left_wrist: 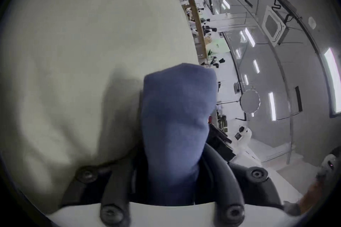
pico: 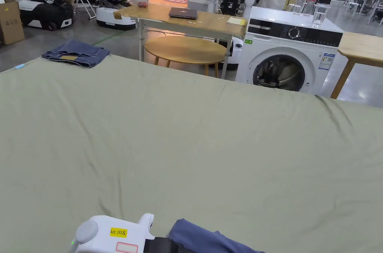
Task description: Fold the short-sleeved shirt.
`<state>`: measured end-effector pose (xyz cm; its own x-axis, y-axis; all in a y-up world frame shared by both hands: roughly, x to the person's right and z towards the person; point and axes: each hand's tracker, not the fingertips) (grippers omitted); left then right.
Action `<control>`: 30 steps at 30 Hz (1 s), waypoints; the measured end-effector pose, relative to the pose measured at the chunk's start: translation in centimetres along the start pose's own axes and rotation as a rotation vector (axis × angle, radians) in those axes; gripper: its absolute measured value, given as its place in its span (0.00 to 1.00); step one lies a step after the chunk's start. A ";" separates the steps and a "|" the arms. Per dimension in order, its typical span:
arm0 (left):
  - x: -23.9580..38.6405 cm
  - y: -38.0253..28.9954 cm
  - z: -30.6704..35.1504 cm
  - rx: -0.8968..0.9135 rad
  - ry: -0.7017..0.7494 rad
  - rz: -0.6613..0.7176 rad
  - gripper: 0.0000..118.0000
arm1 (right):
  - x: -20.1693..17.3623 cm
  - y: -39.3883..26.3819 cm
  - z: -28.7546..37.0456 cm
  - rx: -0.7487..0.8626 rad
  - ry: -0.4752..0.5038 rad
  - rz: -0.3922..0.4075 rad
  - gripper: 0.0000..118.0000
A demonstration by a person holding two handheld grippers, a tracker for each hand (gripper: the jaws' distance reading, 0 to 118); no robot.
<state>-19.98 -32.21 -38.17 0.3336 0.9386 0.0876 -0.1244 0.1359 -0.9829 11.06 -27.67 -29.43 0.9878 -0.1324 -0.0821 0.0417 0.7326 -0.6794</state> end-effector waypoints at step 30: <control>8.4 9.4 32.4 0.211 0.508 -0.061 0.16 | -2.6 10.9 0.9 0.374 -0.028 0.186 0.00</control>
<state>-48.59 -12.81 -41.46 0.7485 0.6631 0.0033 -0.2574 0.2951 -0.9202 9.10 -18.77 -35.99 0.9872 0.0396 -0.1546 -0.0912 0.9350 -0.3427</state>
